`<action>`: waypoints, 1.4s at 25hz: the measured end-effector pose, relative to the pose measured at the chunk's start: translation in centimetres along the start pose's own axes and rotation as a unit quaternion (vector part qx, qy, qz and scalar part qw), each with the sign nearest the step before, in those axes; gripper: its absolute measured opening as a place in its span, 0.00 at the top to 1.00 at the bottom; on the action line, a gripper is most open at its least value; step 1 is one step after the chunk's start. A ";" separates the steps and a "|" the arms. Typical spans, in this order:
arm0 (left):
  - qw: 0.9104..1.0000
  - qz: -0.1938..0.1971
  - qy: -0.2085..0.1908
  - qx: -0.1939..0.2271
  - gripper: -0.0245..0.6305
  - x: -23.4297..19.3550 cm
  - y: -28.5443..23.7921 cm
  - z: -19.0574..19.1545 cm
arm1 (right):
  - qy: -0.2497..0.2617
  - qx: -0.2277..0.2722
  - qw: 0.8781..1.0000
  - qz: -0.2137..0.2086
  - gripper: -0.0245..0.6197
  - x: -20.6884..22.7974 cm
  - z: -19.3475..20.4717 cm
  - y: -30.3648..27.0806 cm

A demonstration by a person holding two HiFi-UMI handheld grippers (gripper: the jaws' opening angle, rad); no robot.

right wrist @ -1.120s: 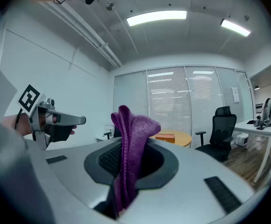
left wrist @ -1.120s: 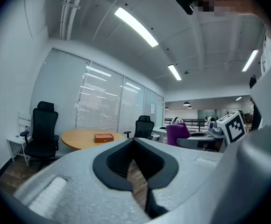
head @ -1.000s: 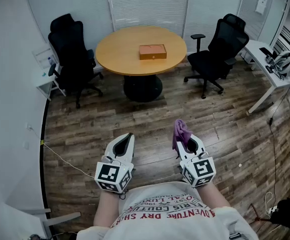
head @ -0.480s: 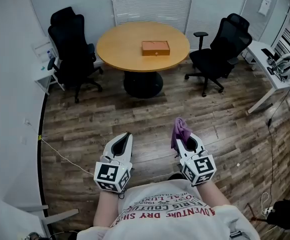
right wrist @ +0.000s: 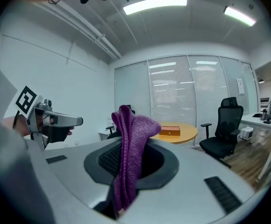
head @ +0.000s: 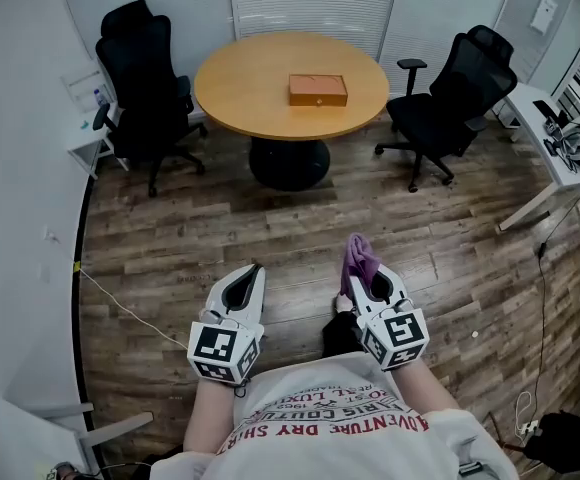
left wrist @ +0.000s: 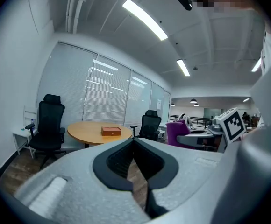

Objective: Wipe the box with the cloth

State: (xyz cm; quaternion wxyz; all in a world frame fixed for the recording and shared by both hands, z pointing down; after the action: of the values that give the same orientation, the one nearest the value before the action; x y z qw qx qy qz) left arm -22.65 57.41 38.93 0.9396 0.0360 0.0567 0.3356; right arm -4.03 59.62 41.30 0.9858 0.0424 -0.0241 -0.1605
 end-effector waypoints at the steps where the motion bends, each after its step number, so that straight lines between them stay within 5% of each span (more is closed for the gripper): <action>1: 1.000 -0.002 0.000 -0.002 0.95 -0.1 -0.7 0.2 | -0.002 -0.002 1.000 -0.001 0.85 0.6 0.3 -0.4; 9: 1.000 -0.020 0.007 -0.020 0.95 -2.5 -9.8 2.0 | -0.008 -0.024 1.000 -0.015 0.85 8.0 2.1 -7.8; 25: 0.999 -0.049 0.003 -0.009 0.95 -6.6 -37.1 1.9 | 0.001 -0.025 0.999 -0.043 0.85 29.3 1.3 -27.2; 35: 0.998 -0.058 0.016 -0.029 0.95 -9.1 -45.5 4.4 | -0.009 -0.040 0.998 -0.038 0.85 36.0 3.2 -33.5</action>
State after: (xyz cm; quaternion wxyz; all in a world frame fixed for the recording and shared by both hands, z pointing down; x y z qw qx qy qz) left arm -0.58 16.34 39.19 0.9571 -0.0004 0.0637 0.2826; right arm 19.38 16.27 42.69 0.9796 0.0026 -0.0250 -0.1992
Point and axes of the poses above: the fingertips, and each gripper's own axes: y backward along the fingers, x to its right, z out of its underside, the point moved 2 cm from there along y, backward along the fingers, and after that the axes turned 15 degrees about x, right-handed, at the moved point
